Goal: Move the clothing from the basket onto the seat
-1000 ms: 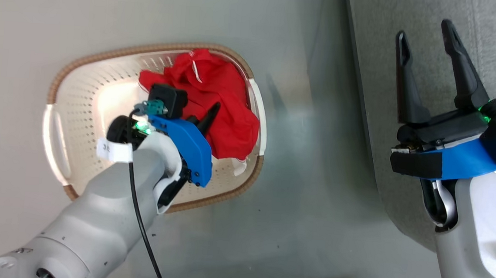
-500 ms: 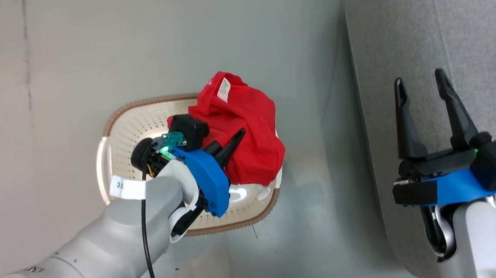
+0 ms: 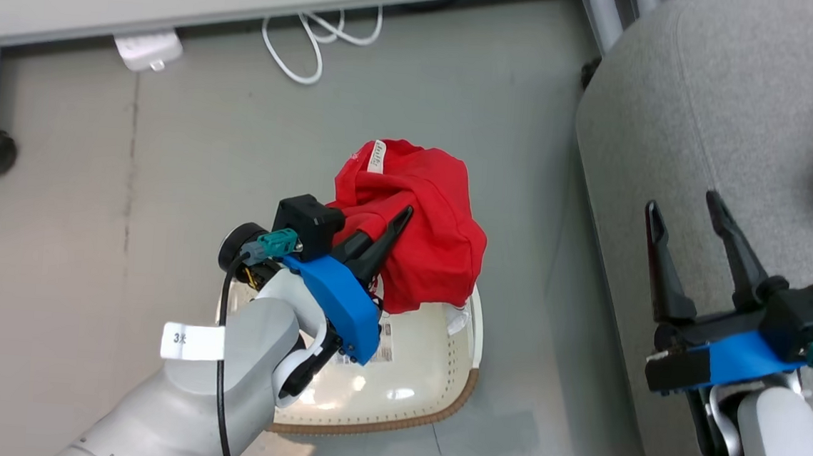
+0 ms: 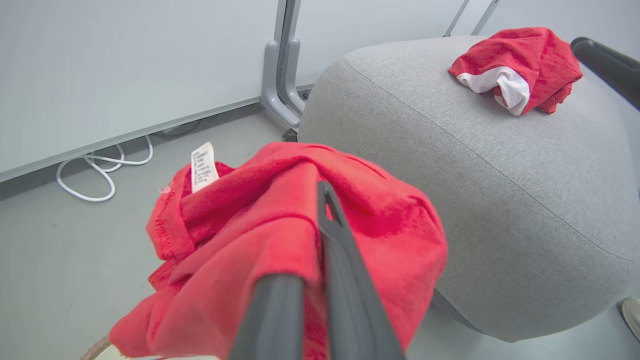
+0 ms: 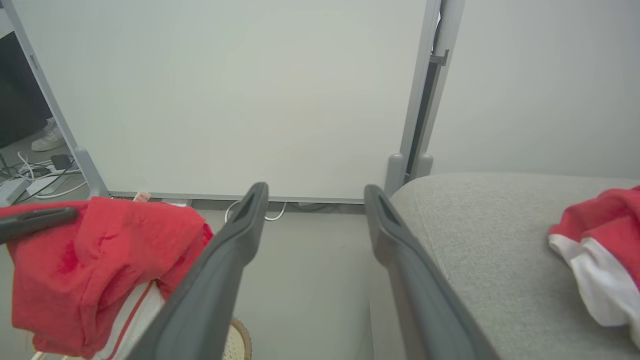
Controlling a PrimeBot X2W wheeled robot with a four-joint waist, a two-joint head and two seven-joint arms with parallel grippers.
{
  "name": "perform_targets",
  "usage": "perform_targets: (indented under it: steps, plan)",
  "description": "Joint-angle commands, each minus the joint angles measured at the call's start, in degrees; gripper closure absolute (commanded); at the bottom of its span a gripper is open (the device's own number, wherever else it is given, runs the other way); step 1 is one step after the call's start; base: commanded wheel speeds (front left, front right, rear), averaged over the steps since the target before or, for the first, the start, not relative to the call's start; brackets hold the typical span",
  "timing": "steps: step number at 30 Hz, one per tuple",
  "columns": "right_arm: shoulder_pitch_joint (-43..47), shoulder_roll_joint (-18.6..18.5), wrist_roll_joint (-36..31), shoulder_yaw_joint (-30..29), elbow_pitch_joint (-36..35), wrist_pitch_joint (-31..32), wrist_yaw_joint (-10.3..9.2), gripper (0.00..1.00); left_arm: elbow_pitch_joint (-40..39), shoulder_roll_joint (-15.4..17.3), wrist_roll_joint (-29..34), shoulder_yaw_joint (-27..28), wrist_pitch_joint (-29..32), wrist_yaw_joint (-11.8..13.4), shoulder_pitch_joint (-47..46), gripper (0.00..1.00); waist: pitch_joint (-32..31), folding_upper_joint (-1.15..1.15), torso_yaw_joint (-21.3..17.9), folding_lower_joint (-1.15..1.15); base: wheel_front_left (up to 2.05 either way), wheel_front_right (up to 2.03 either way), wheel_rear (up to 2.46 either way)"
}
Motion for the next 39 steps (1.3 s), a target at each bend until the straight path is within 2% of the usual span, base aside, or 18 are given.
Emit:
perform_targets:
  steps: [1,14,20,26,39]
  plan:
    - [1.36,0.21,-0.12,-0.21,0.34,0.00,0.01,0.00,-0.89,0.14,1.38,1.38,-0.27,-0.14,0.74,1.00,-2.75,0.00,1.18,0.01,0.00,0.00,0.00]
    - [7.12,1.44,-0.28,-1.14,1.62,0.00,0.01,0.00,-6.79,-0.84,12.18,9.77,-0.28,-0.14,2.41,1.00,-11.45,0.00,2.13,0.01,0.00,0.00,0.00]
    - [9.56,2.05,-0.56,-1.94,1.83,0.00,0.01,0.00,-8.17,-1.94,15.61,11.58,-0.28,-0.14,1.07,1.00,-14.30,0.00,2.73,0.01,0.00,0.00,0.00]
    - [11.52,2.53,-0.64,-2.48,2.03,0.00,0.01,0.00,-8.95,-2.56,16.44,11.11,-0.28,-0.14,-0.18,1.00,-16.48,0.00,3.08,0.01,0.00,0.00,0.00]
    - [14.52,3.40,-1.10,-1.35,1.40,0.00,0.01,0.00,-9.19,-1.52,14.98,9.16,-0.29,-0.14,-2.19,1.00,-19.15,0.00,3.19,0.01,0.00,0.00,0.00]
